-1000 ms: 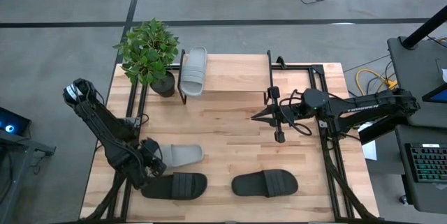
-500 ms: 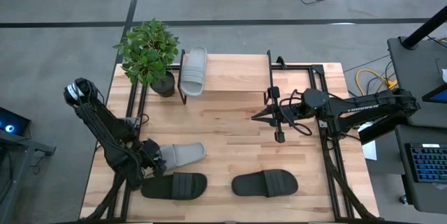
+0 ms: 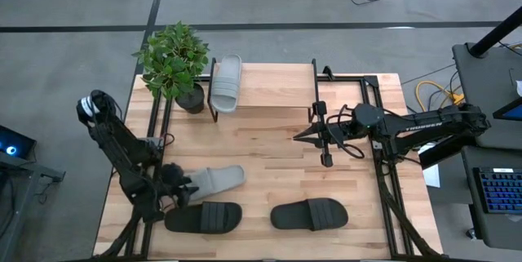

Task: Pick and place slides into the shelf
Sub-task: Put the grey slipper on the shelf

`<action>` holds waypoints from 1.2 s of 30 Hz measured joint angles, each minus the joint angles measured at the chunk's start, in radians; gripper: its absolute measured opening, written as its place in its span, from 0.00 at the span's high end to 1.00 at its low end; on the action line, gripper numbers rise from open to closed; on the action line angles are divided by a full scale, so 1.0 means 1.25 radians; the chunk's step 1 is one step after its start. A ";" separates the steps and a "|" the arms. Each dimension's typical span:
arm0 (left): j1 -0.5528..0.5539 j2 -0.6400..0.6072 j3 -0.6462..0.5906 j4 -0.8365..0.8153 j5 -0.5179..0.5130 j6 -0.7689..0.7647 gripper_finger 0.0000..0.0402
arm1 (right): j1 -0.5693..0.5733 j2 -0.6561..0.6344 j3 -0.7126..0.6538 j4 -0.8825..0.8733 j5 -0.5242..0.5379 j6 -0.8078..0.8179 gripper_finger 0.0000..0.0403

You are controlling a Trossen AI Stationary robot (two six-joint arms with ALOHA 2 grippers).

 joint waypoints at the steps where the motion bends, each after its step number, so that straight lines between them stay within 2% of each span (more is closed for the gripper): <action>1: -0.009 0.000 0.000 0.002 -0.024 0.000 0.51 | 0.000 0.000 0.000 0.000 0.000 0.000 0.98; 6: -0.040 0.000 -0.001 0.015 -0.111 0.000 0.51 | 0.000 0.000 0.000 0.000 0.000 0.000 0.98; 14: -0.042 0.000 -0.026 0.054 -0.183 0.000 0.51 | 0.000 0.000 0.000 0.000 0.000 0.013 0.98; 21: -0.042 0.036 -0.108 0.221 -0.285 0.000 0.51 | 0.000 0.000 0.000 0.000 0.000 0.015 0.98; 24: -0.042 0.075 -0.148 0.333 -0.291 0.000 0.51 | 0.000 0.000 0.000 0.000 0.000 0.015 0.98; 28: -0.043 0.145 -0.181 0.474 -0.346 0.000 0.51 | 0.000 0.000 0.000 0.000 0.000 0.015 0.98; 36: -0.043 0.257 -0.184 0.585 -0.419 0.017 0.51 | 0.000 0.000 0.000 0.000 0.000 0.015 0.98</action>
